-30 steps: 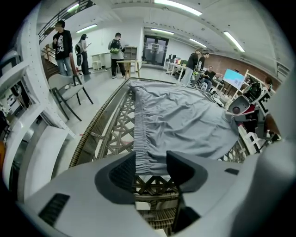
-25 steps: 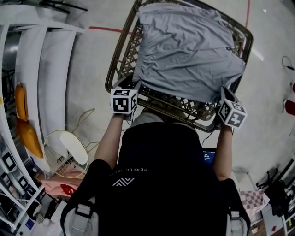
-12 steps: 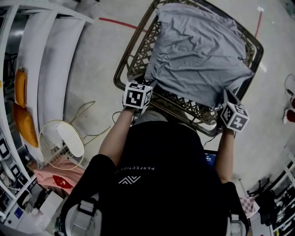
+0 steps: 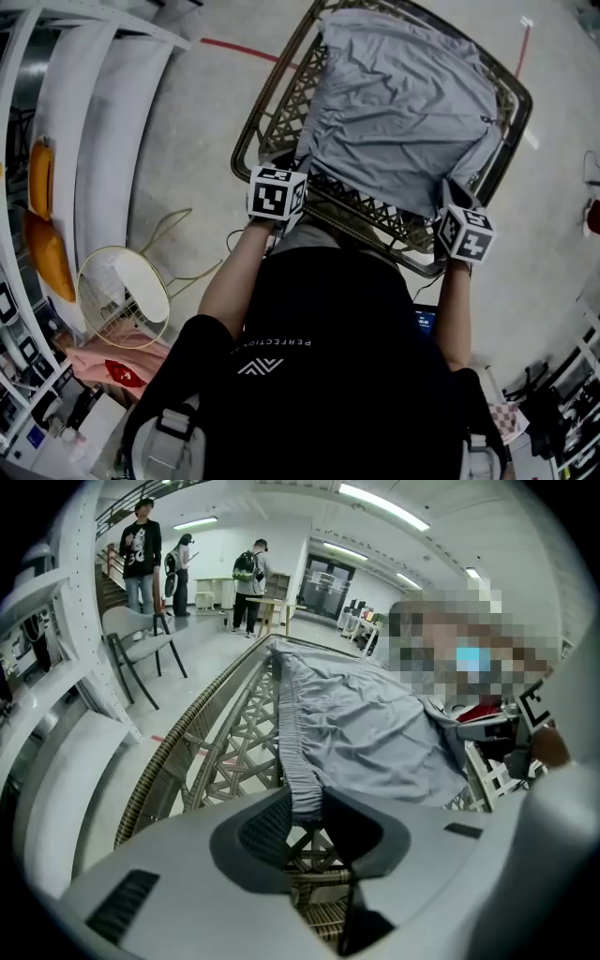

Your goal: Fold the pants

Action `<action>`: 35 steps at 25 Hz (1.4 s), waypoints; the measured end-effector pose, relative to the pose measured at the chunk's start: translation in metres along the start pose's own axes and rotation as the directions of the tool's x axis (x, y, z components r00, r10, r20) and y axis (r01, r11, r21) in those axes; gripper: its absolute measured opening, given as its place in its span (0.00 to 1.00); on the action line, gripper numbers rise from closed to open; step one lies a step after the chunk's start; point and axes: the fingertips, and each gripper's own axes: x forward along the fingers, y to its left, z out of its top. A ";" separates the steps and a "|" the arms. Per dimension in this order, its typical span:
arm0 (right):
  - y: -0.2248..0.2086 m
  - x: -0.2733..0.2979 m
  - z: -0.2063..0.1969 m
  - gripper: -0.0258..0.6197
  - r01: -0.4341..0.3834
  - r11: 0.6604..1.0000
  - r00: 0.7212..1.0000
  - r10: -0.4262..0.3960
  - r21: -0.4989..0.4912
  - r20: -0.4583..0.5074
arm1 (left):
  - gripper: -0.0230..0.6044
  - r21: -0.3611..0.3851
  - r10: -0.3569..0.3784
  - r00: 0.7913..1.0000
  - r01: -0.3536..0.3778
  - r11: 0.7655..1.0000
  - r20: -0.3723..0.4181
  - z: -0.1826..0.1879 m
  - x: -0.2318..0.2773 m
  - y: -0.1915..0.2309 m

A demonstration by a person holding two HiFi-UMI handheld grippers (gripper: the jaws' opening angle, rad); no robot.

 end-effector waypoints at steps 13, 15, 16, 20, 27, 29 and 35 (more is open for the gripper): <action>-0.019 -0.010 0.016 0.11 0.031 0.998 0.997 -0.034 0.054 0.067 | 0.20 0.044 0.014 1.000 -0.015 0.999 0.021 0.027 -0.014 -0.005; -0.019 -0.010 0.024 0.11 0.026 0.998 0.996 -0.031 0.062 0.084 | 0.20 0.044 0.003 0.999 -0.005 0.999 0.039 0.039 -0.015 -0.008; -0.020 -0.010 0.028 0.11 0.025 0.998 0.995 -0.031 0.064 0.092 | 0.20 0.047 0.000 0.999 -0.002 0.999 0.047 0.045 -0.015 -0.009; -0.026 -0.008 0.047 0.11 0.031 0.998 0.992 -0.037 0.052 0.121 | 0.20 0.067 0.002 0.997 -0.007 0.998 0.073 0.069 -0.013 -0.010; -0.035 -0.001 0.088 0.11 0.038 0.998 0.984 -0.045 0.045 0.174 | 0.20 0.080 0.034 0.994 -0.042 0.996 0.108 0.108 -0.009 0.001; -0.038 0.001 0.102 0.11 0.042 0.998 0.980 -0.050 0.048 0.195 | 0.20 0.081 0.029 0.990 -0.040 0.996 0.136 0.121 -0.001 0.006; -0.054 0.010 0.149 0.11 0.067 0.997 0.966 -0.076 0.047 0.246 | 0.20 0.087 0.065 0.985 -0.079 0.993 0.158 0.169 -0.002 0.015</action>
